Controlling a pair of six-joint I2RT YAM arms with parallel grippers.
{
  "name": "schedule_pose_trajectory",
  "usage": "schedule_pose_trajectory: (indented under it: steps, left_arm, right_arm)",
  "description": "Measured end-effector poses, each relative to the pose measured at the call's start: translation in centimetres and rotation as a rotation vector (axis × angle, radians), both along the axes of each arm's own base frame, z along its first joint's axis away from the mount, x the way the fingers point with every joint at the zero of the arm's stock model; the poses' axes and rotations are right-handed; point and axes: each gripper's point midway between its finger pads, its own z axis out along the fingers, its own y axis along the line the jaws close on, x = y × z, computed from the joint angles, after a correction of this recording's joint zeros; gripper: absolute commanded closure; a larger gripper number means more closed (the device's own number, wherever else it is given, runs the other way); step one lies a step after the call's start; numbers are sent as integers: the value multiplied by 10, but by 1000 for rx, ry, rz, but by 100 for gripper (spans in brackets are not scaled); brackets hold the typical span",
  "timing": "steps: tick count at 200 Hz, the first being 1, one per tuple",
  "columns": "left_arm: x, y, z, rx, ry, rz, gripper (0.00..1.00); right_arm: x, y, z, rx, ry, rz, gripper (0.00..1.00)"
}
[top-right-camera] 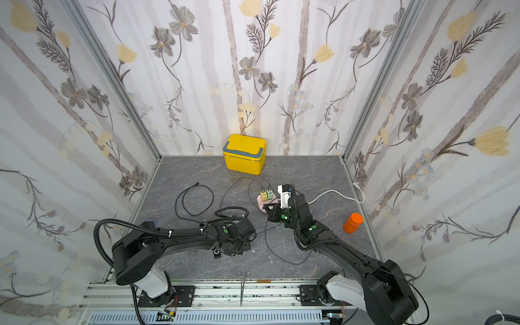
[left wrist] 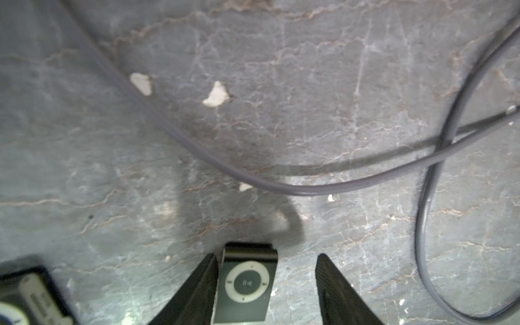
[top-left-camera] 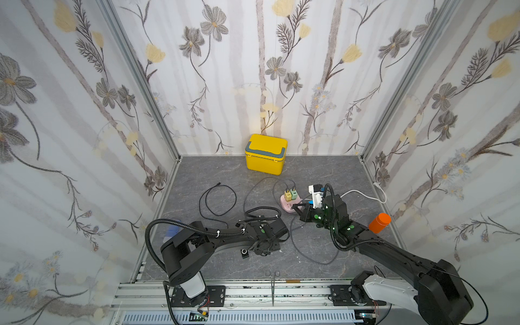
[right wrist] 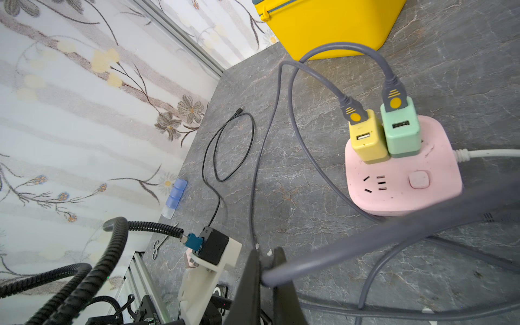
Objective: Charge mp3
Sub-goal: Pick up the MP3 player from the center of the board.
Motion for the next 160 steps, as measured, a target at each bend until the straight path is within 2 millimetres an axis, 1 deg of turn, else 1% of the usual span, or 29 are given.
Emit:
schedule_pose_trajectory:
  steps: [37, 60, 101, 141, 160]
  left_arm:
    - [3, -10, -4, 64, -5, -129, 44]
    - [2, -9, -5, 98, -4, -186, 44]
    - [-3, 0, -4, 158, 1, -308, 44]
    - [-3, -3, 0, 169, -17, -407, 46]
    - [0, -11, 2, 164, -21, -437, 46]
  right_arm:
    - [-1, -2, -3, -3, 8, 1, 100]
    - [-3, -3, -7, -6, 18, 4, 100]
    - [-6, -5, -10, -7, 22, 5, 100]
    - [-9, -7, -9, -4, 18, 3, 100]
    - [-10, -7, -12, -4, 27, 1, 100]
